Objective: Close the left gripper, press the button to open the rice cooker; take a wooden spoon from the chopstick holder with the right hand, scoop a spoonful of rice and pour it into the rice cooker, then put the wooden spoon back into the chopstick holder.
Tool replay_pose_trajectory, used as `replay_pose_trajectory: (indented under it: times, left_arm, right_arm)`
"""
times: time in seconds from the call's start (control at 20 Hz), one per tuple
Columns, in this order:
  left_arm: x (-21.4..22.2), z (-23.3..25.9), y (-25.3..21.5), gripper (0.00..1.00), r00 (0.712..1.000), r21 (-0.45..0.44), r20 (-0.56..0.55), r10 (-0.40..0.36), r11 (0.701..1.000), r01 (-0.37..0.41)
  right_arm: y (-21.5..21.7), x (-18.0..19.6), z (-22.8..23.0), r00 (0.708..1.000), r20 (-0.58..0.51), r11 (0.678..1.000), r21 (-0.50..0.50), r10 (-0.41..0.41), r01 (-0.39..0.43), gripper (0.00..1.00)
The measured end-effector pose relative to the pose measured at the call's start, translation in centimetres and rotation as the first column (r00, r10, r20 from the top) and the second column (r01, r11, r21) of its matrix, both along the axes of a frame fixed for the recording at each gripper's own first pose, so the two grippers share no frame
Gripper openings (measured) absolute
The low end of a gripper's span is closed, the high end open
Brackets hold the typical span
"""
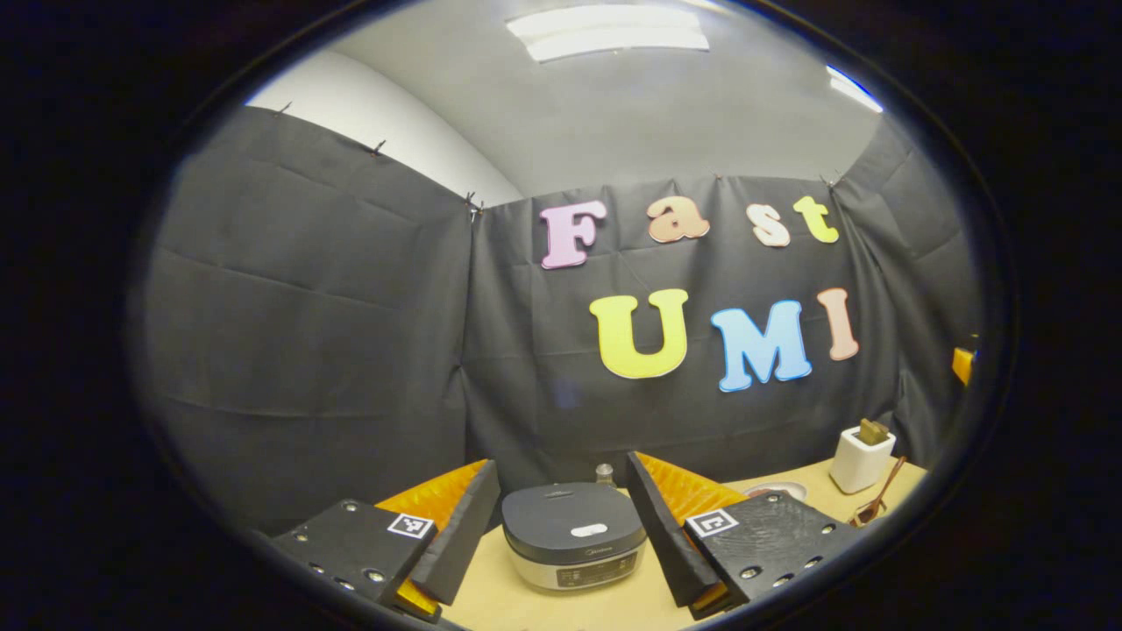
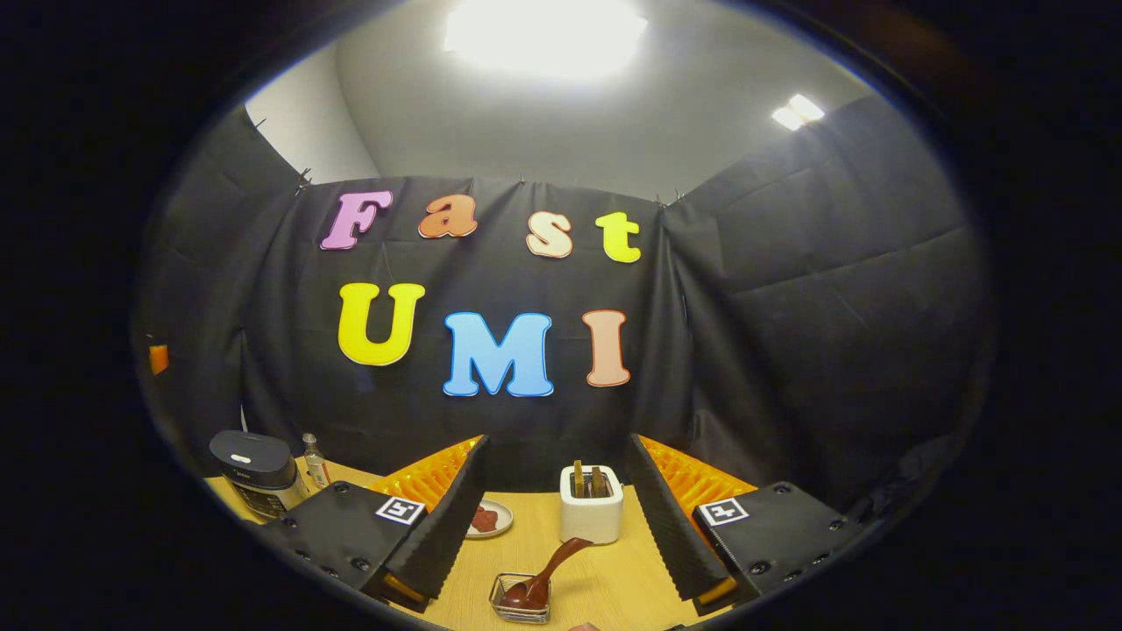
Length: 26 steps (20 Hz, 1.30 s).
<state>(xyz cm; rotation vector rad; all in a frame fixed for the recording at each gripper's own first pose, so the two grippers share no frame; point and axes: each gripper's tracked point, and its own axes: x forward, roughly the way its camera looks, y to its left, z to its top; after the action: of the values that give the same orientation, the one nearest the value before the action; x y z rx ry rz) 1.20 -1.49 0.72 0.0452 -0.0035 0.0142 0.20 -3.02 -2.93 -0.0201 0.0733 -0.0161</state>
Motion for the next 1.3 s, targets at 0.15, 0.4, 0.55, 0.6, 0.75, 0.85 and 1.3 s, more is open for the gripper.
replay_pose_trajectory:
  times: [0.15, 0.4, 0.55, 0.6, 0.75, 0.85, 1.3]
  left_arm:
    - [0.1, 0.0, -0.6, 0.88, 1.000, -0.015, -0.006, 0.009, 1.000, -0.009]
    - [0.3, -0.8, -2.2, 0.89, 1.000, -0.024, -0.028, 0.003, 1.000, -0.004]
    - [1.3, -1.5, -2.1, 0.65, 0.999, -0.020, -0.048, 0.006, 1.000, -0.007]
    - [1.6, -1.9, -2.2, 0.60, 0.998, -0.024, -0.060, 0.002, 1.000, -0.003]
    - [3.8, -2.6, -1.6, 0.36, 0.997, -0.040, -0.075, -0.015, 0.999, 0.012]
    - [5.5, -3.4, -1.3, 0.31, 0.995, -0.049, -0.091, -0.035, 0.998, 0.030]
    - [14.5, -12.4, -1.0, 0.02, 0.962, -0.094, -0.227, -0.151, 0.987, 0.133]
  right_arm:
    - [-0.8, 0.3, -0.2, 1.000, 0.001, 1.000, -0.006, 0.010, -0.010, 0.97]
    - [-1.7, 0.7, -0.9, 0.999, -0.003, 0.999, 0.008, 0.043, -0.043, 0.97]
    - [-1.9, 1.0, -1.8, 0.997, -0.014, 0.998, 0.002, 0.070, -0.070, 0.98]
    - [-2.0, 1.1, -2.2, 0.997, -0.022, 0.998, -0.006, 0.068, -0.068, 0.97]
    - [-1.8, 1.3, -2.5, 0.998, -0.031, 0.998, -0.015, 0.054, -0.054, 0.97]
    - [-1.7, 1.5, -2.5, 0.999, -0.036, 1.000, -0.019, 0.023, -0.023, 0.98]
    - [0.8, 1.5, -2.2, 0.997, -0.029, 0.994, -0.083, -0.067, 0.065, 0.97]
